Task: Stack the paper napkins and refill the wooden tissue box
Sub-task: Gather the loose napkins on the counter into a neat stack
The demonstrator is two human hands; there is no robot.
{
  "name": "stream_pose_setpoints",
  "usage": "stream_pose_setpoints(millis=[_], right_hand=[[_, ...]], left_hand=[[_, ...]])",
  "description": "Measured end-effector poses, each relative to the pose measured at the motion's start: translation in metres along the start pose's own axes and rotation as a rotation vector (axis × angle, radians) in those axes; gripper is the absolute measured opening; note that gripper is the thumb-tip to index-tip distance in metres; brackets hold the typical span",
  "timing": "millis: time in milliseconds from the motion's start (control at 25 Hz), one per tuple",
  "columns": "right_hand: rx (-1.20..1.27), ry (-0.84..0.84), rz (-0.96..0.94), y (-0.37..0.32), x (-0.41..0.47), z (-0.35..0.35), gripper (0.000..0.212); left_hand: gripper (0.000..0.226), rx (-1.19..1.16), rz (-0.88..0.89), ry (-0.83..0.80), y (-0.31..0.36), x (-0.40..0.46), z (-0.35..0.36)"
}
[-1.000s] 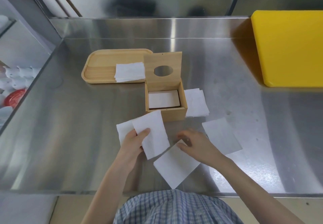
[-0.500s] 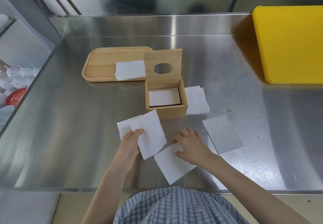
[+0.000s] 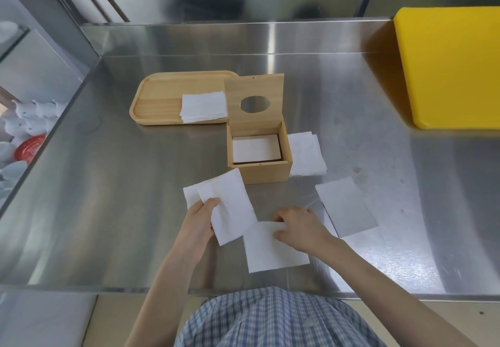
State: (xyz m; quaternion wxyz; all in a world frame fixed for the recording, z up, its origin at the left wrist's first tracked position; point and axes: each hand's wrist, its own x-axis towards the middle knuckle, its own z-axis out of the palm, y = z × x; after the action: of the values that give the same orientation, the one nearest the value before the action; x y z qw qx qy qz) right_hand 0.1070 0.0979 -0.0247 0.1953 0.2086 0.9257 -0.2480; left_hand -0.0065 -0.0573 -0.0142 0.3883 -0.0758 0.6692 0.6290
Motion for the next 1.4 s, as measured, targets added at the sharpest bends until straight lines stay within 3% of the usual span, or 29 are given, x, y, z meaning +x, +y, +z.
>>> stream_pose_setpoints(millis=[200,480,600,720,880,1040,1200,1400], right_hand=[[0.219,0.016,0.04,0.012,-0.01,-0.023,0.004],[0.423,0.128,0.033,0.013,-0.023,-0.07,0.002],[0.859,0.146,-0.02,0.004,-0.028,-0.085,0.009],[1.215,0.074,-0.037,-0.008,-0.027,-0.076,0.018],[1.028,0.063,0.075,-0.015,-0.017,-0.047,0.018],[0.906,0.098,0.126,-0.012,-0.015,-0.039,0.013],[0.833,0.104,0.137,-0.012,-0.015,-0.039,0.022],[0.842,0.121,0.124,-0.013,-0.011,-0.032,0.01]], left_hand=[[0.026,-0.04,0.005,-0.003,0.001,0.001,-0.002],[0.032,-0.014,-0.024,-0.041,-0.005,0.0,0.008],[0.029,-0.026,-0.046,-0.129,-0.004,-0.008,0.021],[0.031,-0.215,-0.103,-0.212,-0.004,-0.008,0.03],[0.038,-0.236,-0.149,-0.224,-0.002,-0.003,0.039],[0.03,-0.234,-0.101,-0.266,0.0,-0.011,0.036],[0.041,-0.223,-0.119,-0.296,0.005,-0.015,0.037],[0.026,-0.23,-0.099,-0.295,0.002,-0.016,0.039]])
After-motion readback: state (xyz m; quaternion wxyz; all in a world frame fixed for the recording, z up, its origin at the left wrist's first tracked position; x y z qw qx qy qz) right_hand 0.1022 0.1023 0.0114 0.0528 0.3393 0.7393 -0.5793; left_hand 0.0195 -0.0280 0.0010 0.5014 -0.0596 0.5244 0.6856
